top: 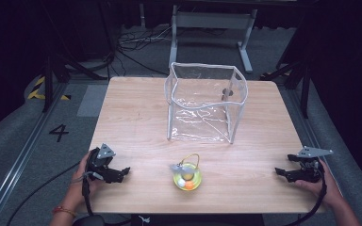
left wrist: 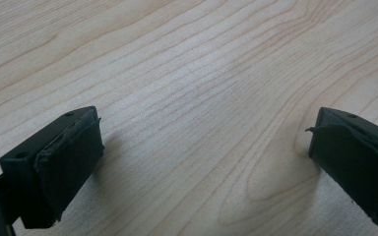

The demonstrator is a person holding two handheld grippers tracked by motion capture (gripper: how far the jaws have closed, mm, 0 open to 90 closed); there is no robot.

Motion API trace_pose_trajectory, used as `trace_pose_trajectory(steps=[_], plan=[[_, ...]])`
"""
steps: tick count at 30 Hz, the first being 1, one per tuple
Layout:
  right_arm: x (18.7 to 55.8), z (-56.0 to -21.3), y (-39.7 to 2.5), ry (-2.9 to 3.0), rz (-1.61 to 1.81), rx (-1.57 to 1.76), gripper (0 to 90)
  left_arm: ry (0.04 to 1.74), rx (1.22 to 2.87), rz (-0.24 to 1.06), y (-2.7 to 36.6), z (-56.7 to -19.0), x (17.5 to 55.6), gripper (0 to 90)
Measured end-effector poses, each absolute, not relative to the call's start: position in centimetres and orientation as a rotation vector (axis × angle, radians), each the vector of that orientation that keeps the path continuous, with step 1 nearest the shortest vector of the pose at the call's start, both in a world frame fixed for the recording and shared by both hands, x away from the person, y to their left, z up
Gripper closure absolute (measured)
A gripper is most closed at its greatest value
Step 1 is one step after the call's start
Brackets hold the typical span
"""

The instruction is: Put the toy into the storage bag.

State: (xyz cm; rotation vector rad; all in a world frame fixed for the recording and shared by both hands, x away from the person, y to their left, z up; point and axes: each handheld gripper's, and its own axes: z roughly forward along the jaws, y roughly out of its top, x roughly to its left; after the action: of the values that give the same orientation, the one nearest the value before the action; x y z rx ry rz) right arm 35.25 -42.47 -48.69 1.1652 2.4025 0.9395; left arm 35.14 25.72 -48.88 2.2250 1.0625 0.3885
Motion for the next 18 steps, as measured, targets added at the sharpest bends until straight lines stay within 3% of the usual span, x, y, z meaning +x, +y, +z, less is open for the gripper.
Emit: trace_pose_trajectory(steps=[5,18], plan=[[35.5,-48.1,-41.9,2.461,0.894,1.104,22.0,1.082,2.215,0.391,25.7,-48.9,35.0,0.5],[36.1,-44.6,-38.5,2.546,0.93,0.923,22.2,1.062,2.222,0.381,25.9,-48.9,35.0,0.4]])
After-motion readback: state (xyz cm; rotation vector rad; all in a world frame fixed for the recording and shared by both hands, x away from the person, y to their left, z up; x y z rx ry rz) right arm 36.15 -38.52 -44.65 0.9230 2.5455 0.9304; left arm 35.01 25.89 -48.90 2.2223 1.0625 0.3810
